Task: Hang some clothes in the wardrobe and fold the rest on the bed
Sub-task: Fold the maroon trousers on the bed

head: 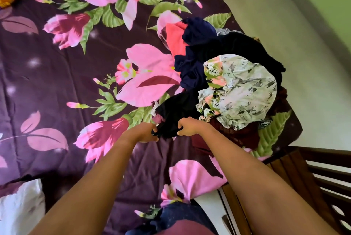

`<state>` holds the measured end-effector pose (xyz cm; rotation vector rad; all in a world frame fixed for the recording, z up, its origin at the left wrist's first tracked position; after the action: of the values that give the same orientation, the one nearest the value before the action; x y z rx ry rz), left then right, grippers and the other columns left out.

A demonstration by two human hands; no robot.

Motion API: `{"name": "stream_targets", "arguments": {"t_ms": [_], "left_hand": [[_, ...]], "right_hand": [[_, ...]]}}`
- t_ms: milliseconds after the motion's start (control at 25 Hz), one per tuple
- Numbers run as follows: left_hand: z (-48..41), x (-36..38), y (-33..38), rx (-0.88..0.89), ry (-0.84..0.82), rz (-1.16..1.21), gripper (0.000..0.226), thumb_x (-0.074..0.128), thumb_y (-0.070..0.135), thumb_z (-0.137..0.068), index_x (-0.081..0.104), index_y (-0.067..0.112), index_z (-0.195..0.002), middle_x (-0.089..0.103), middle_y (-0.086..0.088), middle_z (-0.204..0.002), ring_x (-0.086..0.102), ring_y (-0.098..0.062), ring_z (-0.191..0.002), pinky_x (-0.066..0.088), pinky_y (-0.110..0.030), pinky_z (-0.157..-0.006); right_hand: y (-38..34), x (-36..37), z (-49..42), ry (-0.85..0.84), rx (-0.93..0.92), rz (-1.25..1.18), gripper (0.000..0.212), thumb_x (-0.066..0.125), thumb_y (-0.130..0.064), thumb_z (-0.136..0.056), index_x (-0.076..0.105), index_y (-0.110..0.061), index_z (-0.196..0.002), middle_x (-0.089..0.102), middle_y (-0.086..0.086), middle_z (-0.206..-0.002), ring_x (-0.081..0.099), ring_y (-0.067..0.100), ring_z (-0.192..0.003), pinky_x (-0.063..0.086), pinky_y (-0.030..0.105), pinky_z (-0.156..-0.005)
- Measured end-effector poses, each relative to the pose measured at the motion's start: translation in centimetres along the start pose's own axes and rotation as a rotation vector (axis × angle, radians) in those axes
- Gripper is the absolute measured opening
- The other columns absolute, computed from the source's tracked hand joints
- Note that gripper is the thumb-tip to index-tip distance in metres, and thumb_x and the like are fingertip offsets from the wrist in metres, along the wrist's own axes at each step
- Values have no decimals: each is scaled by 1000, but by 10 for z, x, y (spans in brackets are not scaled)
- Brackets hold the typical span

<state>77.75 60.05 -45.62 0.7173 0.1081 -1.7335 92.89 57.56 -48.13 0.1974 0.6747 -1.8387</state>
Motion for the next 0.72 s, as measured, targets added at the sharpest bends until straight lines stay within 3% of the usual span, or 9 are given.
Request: {"name": "stream_targets", "arguments": {"t_ms": [240,360,520,640,720], "left_hand": [[-20,3,-39,-54,-26,89,45,59,31,-89,51,12,-130,59,-9,-127,55,-26,-114,44,-30,-90],[-29,-1,-60,-75,5,145,43,57,27,-90,51,11,-130,58,-9,-128,55,-26,-115,43,-28,-89],[-38,1,-88,-84,34,219,40,56,24,-92,52,8,-128,59,-12,-127,55,-27,-114,42,-28,-89],[-45,11,-105,-92,18,258,43,58,27,-92,51,8,-129,57,-12,-129,55,-26,-116,44,-30,-95],[-50,17,-116,-99,12,271,44,58,29,-92,51,9,-130,56,-13,-130,54,-26,-117,43,-32,-97]], "right_hand": [[-47,-22,-40,134,-124,-47,28,57,-18,-92,57,3,-110,58,21,-113,53,35,-108,45,43,-90],[-72,-29,-65,253,-221,27,24,54,-12,-91,55,2,-110,52,20,-118,50,34,-111,42,39,-91],[-91,-17,-102,344,-314,198,43,55,-4,-87,45,3,-129,42,21,-133,42,34,-125,35,33,-103],[-80,-9,-119,349,-145,260,62,60,-16,-89,29,-3,-142,34,21,-139,46,37,-122,45,41,-94],[-67,-3,-127,303,-24,241,81,65,-30,-87,16,-7,-147,35,20,-140,48,37,-120,44,43,-92]]}}
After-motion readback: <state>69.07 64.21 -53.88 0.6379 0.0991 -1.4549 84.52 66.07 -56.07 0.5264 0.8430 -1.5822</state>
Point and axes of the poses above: each hand's wrist, its own z-axis away from the middle knuckle, its own x-axis out of the palm, y = z × x, the point moved 7 cm from there along -z, towards the middle knuckle
